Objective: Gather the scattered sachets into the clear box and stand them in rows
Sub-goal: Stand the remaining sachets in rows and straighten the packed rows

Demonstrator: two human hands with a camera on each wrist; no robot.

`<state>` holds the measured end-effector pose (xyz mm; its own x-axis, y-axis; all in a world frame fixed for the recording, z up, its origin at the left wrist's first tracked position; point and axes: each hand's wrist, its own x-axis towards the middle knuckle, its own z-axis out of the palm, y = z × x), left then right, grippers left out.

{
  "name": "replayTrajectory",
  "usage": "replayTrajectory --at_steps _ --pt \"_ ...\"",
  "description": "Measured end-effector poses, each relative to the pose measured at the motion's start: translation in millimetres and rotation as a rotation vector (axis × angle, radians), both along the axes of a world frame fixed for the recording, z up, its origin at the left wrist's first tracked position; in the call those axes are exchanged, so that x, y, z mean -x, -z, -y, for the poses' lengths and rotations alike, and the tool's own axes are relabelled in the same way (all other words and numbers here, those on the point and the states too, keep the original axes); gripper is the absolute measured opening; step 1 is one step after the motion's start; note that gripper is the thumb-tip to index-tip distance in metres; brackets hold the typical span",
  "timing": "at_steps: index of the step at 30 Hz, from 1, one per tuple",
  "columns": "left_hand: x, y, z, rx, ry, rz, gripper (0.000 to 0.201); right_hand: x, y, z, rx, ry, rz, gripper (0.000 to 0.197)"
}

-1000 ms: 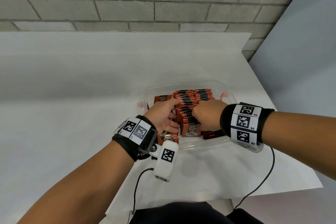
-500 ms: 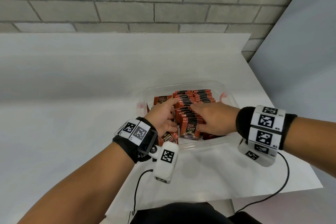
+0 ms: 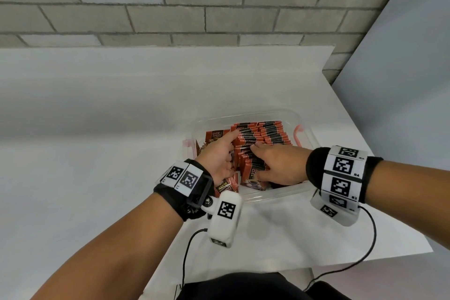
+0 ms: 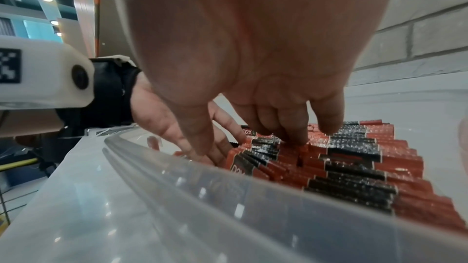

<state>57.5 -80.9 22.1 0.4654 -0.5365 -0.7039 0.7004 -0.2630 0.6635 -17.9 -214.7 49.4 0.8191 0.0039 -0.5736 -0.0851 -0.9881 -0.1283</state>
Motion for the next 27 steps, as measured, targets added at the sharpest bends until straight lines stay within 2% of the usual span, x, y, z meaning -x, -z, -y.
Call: replayTrajectory --at_steps 6,10,14,16,20,25,27 --pt "-0.3 2.5 -0.1 -0.015 -0.019 0.026 0.060 -0.8 -0.7 2.8 0.029 0.015 0.017 0.069" --pt "0.8 1.2 -2.2 -0.039 -0.037 0.043 0.035 -3.8 4.8 1.6 0.073 -0.005 -0.014 0.068" --pt "-1.4 -0.9 -5.0 0.006 -0.024 0.046 0.056 -7.2 0.2 2.3 0.077 0.013 0.017 0.067" --pt "-2.7 -3.5 -4.3 0.018 -0.041 0.053 0.055 -10.1 -0.3 3.3 0.106 0.010 0.036 0.068" --pt "-6.5 -1.6 1.5 0.044 -0.055 0.062 0.072 -15.7 2.8 2.7 0.158 -0.009 0.027 0.065" --pt "-5.4 5.6 3.7 0.086 -0.067 0.021 0.079 -19.3 0.7 1.5 0.091 0.001 -0.018 0.070" --pt "-5.6 6.9 3.6 0.092 -0.086 0.017 0.073 -20.0 -0.4 3.1 0.083 0.009 -0.002 0.071"
